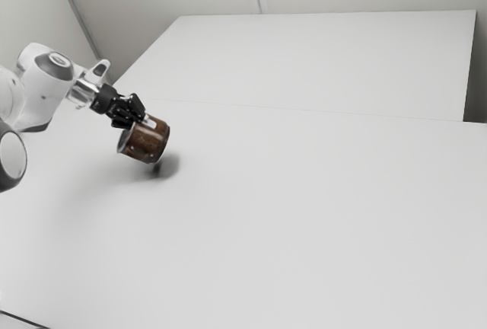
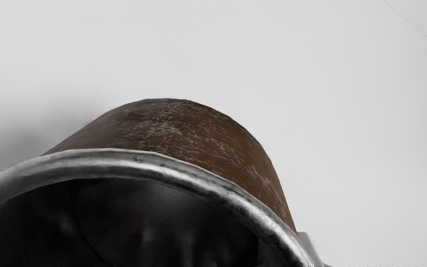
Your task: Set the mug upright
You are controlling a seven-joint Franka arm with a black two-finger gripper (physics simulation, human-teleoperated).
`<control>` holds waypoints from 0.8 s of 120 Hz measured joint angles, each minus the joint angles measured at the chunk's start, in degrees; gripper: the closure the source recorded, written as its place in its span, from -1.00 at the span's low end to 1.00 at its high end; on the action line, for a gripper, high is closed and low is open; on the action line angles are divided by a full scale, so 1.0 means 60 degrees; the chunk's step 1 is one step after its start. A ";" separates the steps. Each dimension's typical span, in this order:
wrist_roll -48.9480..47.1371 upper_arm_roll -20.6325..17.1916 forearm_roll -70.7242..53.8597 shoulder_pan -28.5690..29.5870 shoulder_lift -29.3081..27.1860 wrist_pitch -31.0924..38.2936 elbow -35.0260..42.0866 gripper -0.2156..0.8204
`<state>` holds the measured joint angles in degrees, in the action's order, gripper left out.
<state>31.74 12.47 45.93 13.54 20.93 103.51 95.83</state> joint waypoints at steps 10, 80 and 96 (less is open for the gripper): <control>-0.1022 0.0003 -0.1257 -0.0678 -0.0736 0.0681 0.0841 0.91; -0.8009 0.0055 -0.6257 -0.3364 -0.2160 0.2309 0.3062 0.91; -0.9178 0.0065 -0.6620 -0.3602 -0.2163 0.2356 0.3286 0.91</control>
<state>-23.33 12.86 6.22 -8.07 7.95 117.65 115.55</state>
